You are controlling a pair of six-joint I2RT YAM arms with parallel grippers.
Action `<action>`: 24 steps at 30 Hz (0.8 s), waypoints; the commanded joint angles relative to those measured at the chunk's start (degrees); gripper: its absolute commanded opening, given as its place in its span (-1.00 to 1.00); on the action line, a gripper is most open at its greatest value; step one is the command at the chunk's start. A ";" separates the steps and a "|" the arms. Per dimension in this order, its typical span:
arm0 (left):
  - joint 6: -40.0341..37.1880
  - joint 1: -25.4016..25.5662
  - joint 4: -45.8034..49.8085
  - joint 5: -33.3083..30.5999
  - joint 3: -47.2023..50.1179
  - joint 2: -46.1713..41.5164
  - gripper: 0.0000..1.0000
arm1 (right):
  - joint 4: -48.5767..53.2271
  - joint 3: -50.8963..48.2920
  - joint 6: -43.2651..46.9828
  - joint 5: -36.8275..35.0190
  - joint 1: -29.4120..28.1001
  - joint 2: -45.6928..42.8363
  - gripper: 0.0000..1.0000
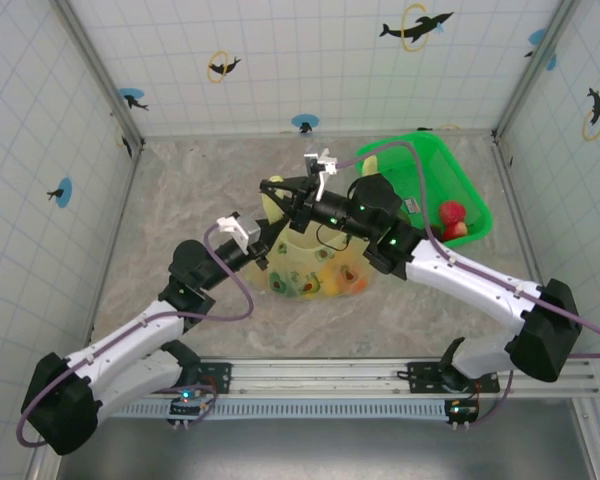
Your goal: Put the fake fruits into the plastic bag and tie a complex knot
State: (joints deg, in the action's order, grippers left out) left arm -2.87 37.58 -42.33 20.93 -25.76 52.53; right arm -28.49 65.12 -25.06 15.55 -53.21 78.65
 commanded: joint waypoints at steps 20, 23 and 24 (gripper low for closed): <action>-2.49 0.39 6.83 -3.38 -0.69 -1.52 -1.00 | 3.44 -5.96 -0.51 -17.72 5.79 -8.02 -1.00; -0.25 0.39 6.32 -9.33 -0.29 -1.56 -1.00 | 2.74 -6.80 -0.11 -14.48 6.29 -8.25 -1.00; 2.56 0.39 4.98 -11.89 0.29 -1.63 -1.00 | 1.90 -6.52 1.20 -9.30 6.28 -7.46 -0.85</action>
State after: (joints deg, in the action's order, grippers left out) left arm -3.29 38.17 -38.04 16.27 -25.34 51.16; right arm -19.81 58.52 -25.34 4.84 -49.19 73.32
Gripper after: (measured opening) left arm 0.047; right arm 0.063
